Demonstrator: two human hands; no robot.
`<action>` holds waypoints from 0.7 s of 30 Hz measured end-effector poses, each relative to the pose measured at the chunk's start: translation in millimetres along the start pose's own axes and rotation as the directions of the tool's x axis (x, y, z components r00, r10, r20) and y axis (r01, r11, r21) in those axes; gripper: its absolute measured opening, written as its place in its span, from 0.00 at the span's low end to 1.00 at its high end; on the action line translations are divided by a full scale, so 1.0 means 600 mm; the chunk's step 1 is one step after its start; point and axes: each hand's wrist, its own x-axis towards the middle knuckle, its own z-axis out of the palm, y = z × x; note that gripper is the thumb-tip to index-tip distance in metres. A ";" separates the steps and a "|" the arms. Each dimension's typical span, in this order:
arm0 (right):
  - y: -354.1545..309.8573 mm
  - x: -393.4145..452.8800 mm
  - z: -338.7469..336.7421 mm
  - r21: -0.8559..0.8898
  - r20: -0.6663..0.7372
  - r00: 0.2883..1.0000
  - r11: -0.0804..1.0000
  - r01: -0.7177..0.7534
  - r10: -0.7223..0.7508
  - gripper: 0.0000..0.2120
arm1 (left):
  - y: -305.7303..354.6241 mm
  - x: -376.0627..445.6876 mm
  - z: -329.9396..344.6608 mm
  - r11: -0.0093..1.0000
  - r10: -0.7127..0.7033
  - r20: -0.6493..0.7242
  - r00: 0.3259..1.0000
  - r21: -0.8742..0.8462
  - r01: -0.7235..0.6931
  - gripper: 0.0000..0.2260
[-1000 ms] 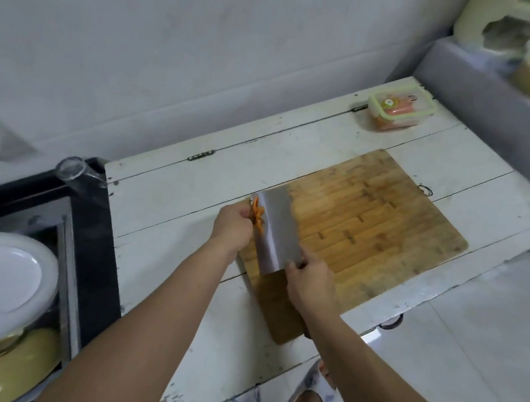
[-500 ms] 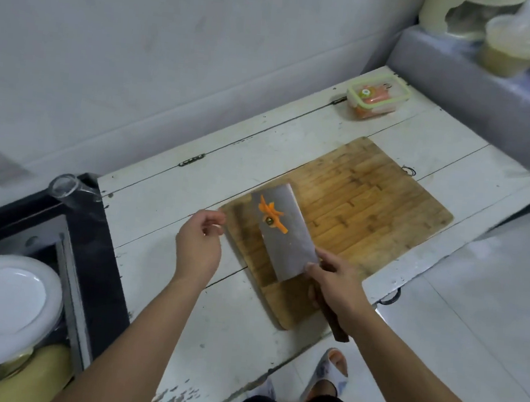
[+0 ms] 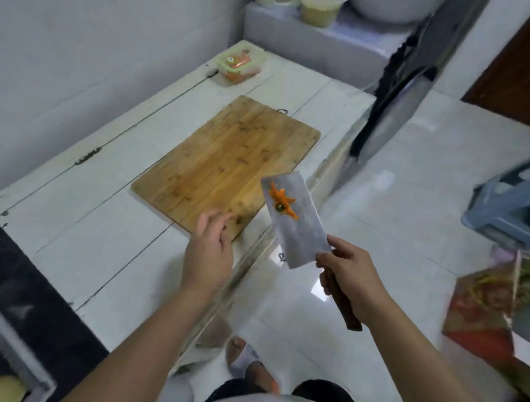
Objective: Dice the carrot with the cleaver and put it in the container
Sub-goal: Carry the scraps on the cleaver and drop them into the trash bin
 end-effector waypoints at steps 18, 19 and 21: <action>0.362 -0.585 -0.242 0.307 -0.444 0.877 0.951 -0.044 0.183 0.18 | 0.235 -0.491 0.125 0.802 0.489 0.590 0.643 -0.014 -0.598 0.30; 0.385 -0.617 -0.239 0.332 -0.482 0.853 0.943 -0.034 0.201 0.18 | 0.239 -0.516 0.127 0.771 0.530 0.605 0.594 -0.052 -0.635 0.30; 0.425 -0.674 -0.226 0.368 -0.537 0.813 0.930 -0.012 0.223 0.18 | 0.245 -0.563 0.131 0.695 0.619 0.615 0.490 -0.137 -0.706 0.32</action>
